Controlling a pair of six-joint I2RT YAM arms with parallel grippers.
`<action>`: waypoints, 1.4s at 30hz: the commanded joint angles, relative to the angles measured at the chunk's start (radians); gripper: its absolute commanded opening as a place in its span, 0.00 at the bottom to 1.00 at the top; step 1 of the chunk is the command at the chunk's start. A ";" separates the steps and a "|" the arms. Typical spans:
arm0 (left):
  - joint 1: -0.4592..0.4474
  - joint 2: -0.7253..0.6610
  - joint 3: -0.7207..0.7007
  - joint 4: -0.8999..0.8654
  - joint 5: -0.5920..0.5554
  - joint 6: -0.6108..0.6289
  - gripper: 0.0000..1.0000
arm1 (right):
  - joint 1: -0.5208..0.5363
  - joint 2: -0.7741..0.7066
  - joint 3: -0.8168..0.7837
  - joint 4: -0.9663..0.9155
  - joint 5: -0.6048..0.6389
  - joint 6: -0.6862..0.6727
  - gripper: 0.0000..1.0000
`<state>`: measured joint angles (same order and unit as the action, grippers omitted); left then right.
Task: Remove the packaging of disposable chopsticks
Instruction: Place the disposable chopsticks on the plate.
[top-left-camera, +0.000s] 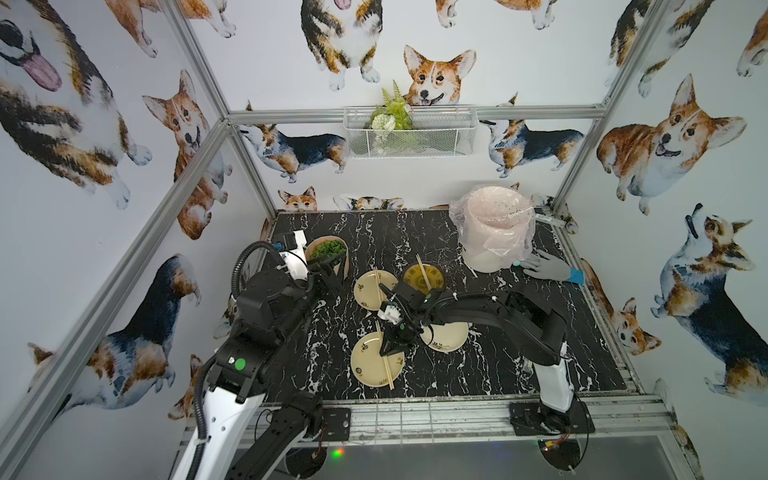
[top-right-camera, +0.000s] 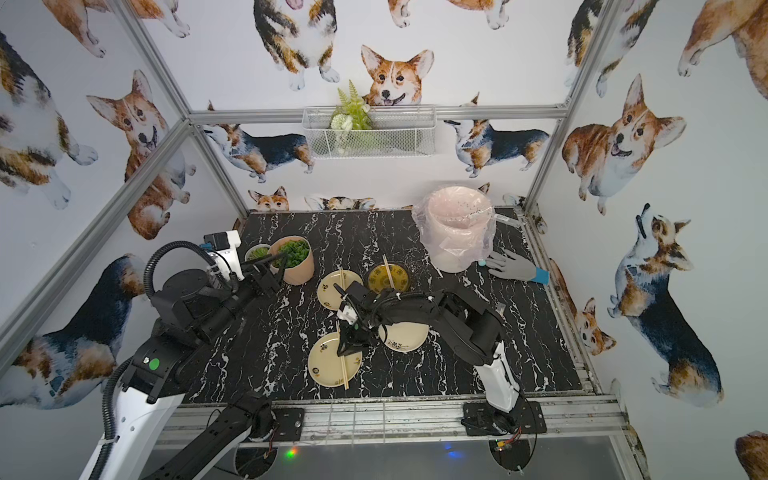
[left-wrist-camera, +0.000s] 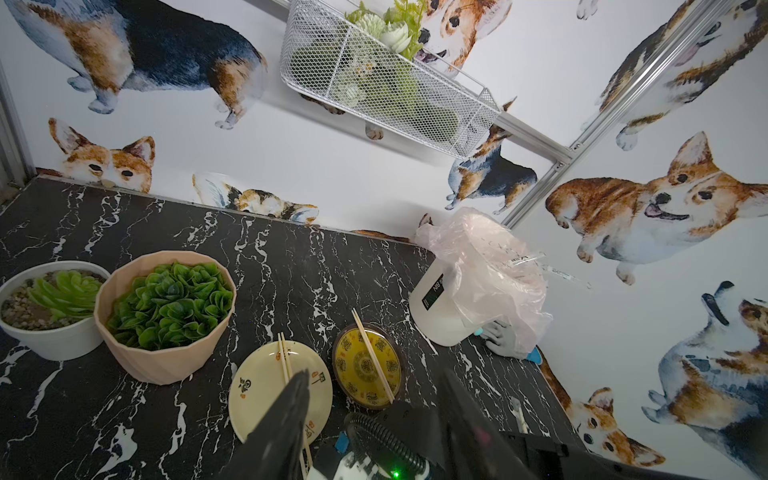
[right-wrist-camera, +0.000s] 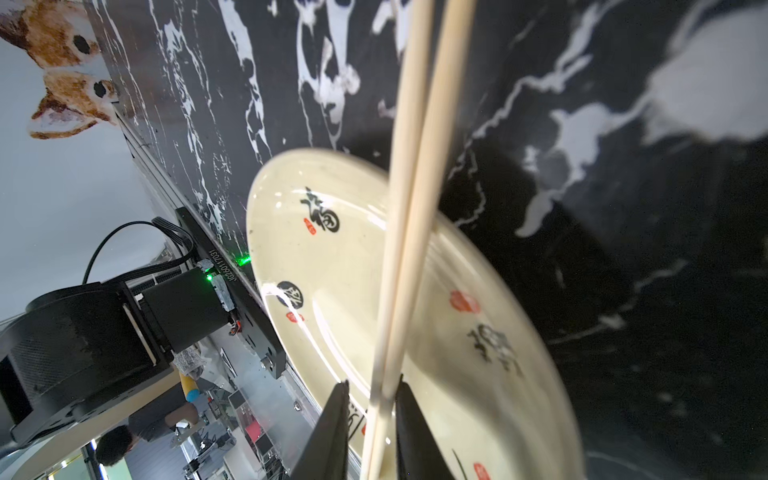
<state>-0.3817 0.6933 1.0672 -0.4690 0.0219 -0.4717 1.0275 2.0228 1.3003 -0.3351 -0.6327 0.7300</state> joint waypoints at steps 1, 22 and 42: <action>0.001 -0.002 0.004 0.017 0.004 0.004 0.52 | 0.003 -0.015 0.015 -0.032 0.017 -0.022 0.28; 0.001 0.004 -0.006 0.081 0.064 0.032 0.52 | -0.003 -0.316 0.023 -0.295 0.245 -0.089 0.34; -0.373 0.388 0.131 0.123 0.296 0.188 0.54 | -0.681 -1.309 -0.589 -0.582 0.913 0.258 0.70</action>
<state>-0.7273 1.0515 1.1767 -0.3370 0.3294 -0.3424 0.4240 0.7418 0.7486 -0.8471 0.2050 0.8959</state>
